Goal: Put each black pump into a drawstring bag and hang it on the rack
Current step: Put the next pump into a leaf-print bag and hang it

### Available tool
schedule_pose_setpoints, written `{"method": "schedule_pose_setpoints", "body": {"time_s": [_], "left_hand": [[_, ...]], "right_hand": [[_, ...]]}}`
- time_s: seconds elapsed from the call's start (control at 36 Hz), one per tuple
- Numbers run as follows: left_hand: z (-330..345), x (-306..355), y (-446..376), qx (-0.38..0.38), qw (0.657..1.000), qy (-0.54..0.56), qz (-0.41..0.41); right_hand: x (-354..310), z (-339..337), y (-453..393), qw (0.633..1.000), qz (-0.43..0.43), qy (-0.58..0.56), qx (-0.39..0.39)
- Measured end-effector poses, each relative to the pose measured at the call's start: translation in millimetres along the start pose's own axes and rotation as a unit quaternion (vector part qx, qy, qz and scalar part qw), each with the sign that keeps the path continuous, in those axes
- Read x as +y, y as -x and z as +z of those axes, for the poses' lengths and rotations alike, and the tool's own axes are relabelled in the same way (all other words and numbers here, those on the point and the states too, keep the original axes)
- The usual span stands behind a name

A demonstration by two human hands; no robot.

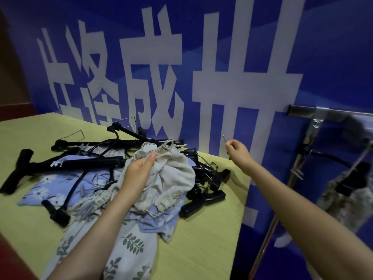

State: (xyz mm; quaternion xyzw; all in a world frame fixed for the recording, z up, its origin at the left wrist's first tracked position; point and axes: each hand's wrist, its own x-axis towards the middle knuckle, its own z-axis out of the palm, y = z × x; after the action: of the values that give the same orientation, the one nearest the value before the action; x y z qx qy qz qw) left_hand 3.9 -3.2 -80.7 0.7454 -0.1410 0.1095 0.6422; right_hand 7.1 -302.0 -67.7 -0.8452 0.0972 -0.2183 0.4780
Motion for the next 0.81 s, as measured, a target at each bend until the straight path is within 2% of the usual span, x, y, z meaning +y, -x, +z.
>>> {"method": "schedule_pose_setpoints", "body": {"time_s": [0.17,0.28,0.33,0.44,0.58,0.81], "left_hand": [[1.3,-1.0,3.4,-0.012,1.0,-0.012,-0.016],[-3.3,5.4,11.0,-0.022,0.999,0.014,-0.027],[-6.6,8.7,13.5,-0.011,0.998,0.047,-0.049],[-13.4,13.7,13.6,0.03,0.984,0.141,-0.106],[-22.8,17.5,10.2,0.044,0.96,0.227,-0.157],[-25.8,38.6,12.1,-0.057,0.927,0.335,-0.16]], "right_hand": [[-75.8,28.7,64.6,0.993,-0.064,-0.095,-0.03],[-106.6,62.0,113.6,0.983,-0.118,-0.098,-0.098],[-110.5,81.3,129.8,0.979,-0.148,-0.092,-0.105],[-98.9,114.2,140.4,0.977,-0.199,-0.014,-0.081],[-79.6,129.2,130.5,0.974,-0.188,0.105,-0.07],[-102.5,112.9,115.5,0.931,-0.248,0.264,-0.038]]}}
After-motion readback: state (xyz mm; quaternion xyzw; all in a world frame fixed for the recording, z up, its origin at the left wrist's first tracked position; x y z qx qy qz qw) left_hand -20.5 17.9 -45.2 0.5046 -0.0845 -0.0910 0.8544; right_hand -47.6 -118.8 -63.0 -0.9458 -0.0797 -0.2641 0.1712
